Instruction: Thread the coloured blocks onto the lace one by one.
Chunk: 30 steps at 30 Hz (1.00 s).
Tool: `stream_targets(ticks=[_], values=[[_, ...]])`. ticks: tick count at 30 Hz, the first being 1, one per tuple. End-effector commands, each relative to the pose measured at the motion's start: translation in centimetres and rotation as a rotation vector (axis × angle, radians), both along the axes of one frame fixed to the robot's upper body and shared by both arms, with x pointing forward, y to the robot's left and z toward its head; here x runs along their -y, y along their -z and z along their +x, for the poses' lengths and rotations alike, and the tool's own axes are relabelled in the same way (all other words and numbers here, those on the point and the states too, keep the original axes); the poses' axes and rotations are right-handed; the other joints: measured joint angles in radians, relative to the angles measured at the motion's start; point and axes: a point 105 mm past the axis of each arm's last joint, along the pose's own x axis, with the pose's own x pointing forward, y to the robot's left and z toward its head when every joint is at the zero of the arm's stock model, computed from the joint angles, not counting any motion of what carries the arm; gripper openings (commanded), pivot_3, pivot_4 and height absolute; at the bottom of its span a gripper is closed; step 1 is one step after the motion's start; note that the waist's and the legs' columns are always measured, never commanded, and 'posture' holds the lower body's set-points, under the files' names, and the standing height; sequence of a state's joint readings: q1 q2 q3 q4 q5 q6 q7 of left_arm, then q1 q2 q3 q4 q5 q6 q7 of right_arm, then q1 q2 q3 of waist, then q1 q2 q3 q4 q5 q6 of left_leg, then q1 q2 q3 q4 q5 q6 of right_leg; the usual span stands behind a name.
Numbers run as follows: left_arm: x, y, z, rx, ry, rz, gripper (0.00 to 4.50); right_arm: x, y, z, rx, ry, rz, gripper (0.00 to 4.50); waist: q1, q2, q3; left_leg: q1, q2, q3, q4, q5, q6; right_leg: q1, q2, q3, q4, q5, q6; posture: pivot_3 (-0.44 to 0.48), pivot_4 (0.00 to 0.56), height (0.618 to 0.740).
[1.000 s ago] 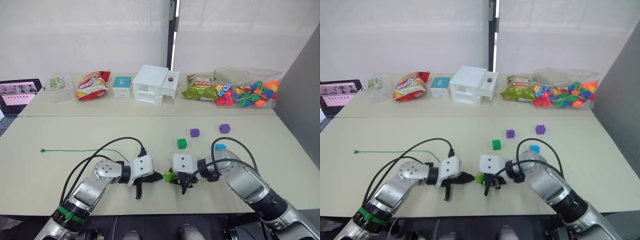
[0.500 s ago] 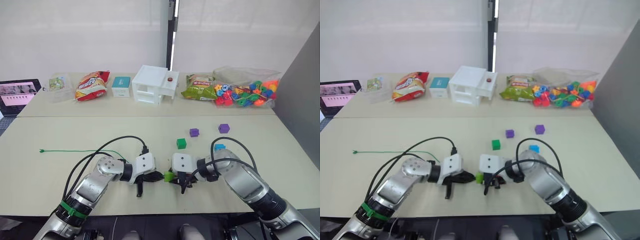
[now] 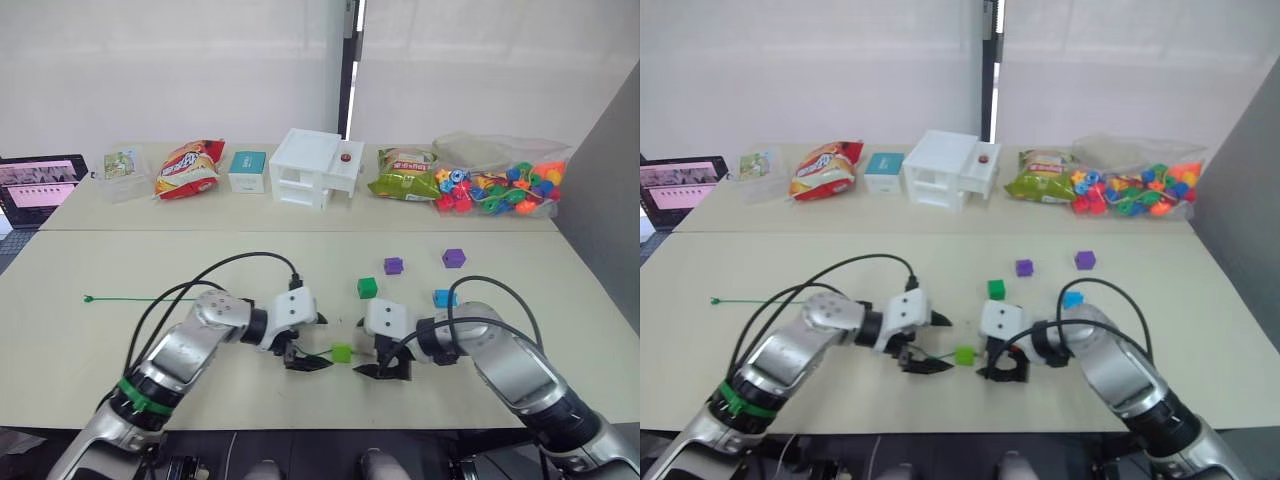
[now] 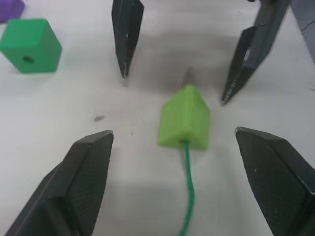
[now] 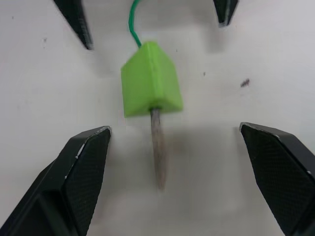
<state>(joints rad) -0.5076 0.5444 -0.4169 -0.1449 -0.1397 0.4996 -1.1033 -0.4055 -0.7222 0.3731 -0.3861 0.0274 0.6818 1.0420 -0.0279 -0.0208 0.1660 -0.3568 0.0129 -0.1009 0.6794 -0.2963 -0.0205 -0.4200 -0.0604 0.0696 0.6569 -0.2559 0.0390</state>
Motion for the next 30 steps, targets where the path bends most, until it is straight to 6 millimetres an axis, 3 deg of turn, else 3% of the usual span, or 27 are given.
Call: stream_targets(ticks=[1, 6, 9, 12, 18, 24, 30], values=[[0.9, 0.6, -0.2, 0.006, 0.031, 0.018, 4.16, 0.0, -0.7, -0.4, 0.023, -0.022, 0.023, 4.5, -0.007, 0.0, 0.0, 0.0, 0.0, 0.0, 0.0, 0.0, 0.0, 0.0, 0.001, 0.0, 0.0, 0.0, 0.0, 0.0, 0.15, 0.74], [0.5, 3.2, -0.6, -0.054, 0.034, 0.086, 4.16, 0.4, 0.2, 0.0, 0.019, -0.004, 0.018, 4.5, -0.01, 0.0, 0.0, 0.002, 0.0, 0.0, 0.0, 0.0, 0.0, 0.002, 0.0, 0.0, 0.0, 0.0, 0.0, 0.0, 0.15, 0.74], [0.3, 3.6, -0.6, -0.058, 0.029, 0.095, 4.16, 0.4, 0.3, 0.0, 0.016, 0.0, 0.028, 4.5, -0.01, 0.0, 0.0, 0.004, 0.0, 0.0, 0.0, 0.0, 0.0, 0.004, 0.0, 0.0, 0.0, 0.0, 0.0, 0.0, 0.15, 0.74], [0.1, 4.0, -0.9, -0.081, 0.021, 0.097, 3.39, 0.3, 0.4, -0.1, 0.011, -0.008, 0.028, 4.5, -0.011, 0.0, 0.0, 0.004, 0.0, 0.0, 0.0, 0.0, 0.0, 0.004, 0.001, 0.0, 0.0, 0.0, 0.0, 0.0, 0.15, 0.74], [-0.9, 4.5, -0.8, -0.086, 0.003, 0.121, 1.41, -0.1, 0.3, -0.2, 0.007, -0.021, 0.034, 4.5, -0.013, 0.0, 0.0, 0.004, 0.001, 0.0, 0.0, 0.0, 0.0, 0.004, 0.001, 0.0, 0.0, 0.0, 0.0, 0.0, 0.15, 0.74], [-1.0, 4.5, -1.0, -0.078, 0.008, 0.114, 1.31, -0.9, 0.7, 0.1, 0.008, -0.024, 0.049, 4.5, -0.019, 0.0, -0.001, 0.005, 0.001, 0.0, -0.001, 0.0, 0.0, 0.004, 0.001, 0.0, 0.0, 0.0, 0.0, 0.0, 0.15, 0.74], [-0.8, 4.2, -0.8, -0.066, 0.01, 0.099, 1.31, -0.1, 1.9, 0.3, -0.019, -0.025, 0.008, 2.65, -0.02, 0.0, -0.001, 0.005, 0.001, 0.0, -0.001, 0.0, 0.0, 0.005, 0.002, 0.0, 0.0, 0.0, 0.0, 0.0, 0.15, 0.74]])
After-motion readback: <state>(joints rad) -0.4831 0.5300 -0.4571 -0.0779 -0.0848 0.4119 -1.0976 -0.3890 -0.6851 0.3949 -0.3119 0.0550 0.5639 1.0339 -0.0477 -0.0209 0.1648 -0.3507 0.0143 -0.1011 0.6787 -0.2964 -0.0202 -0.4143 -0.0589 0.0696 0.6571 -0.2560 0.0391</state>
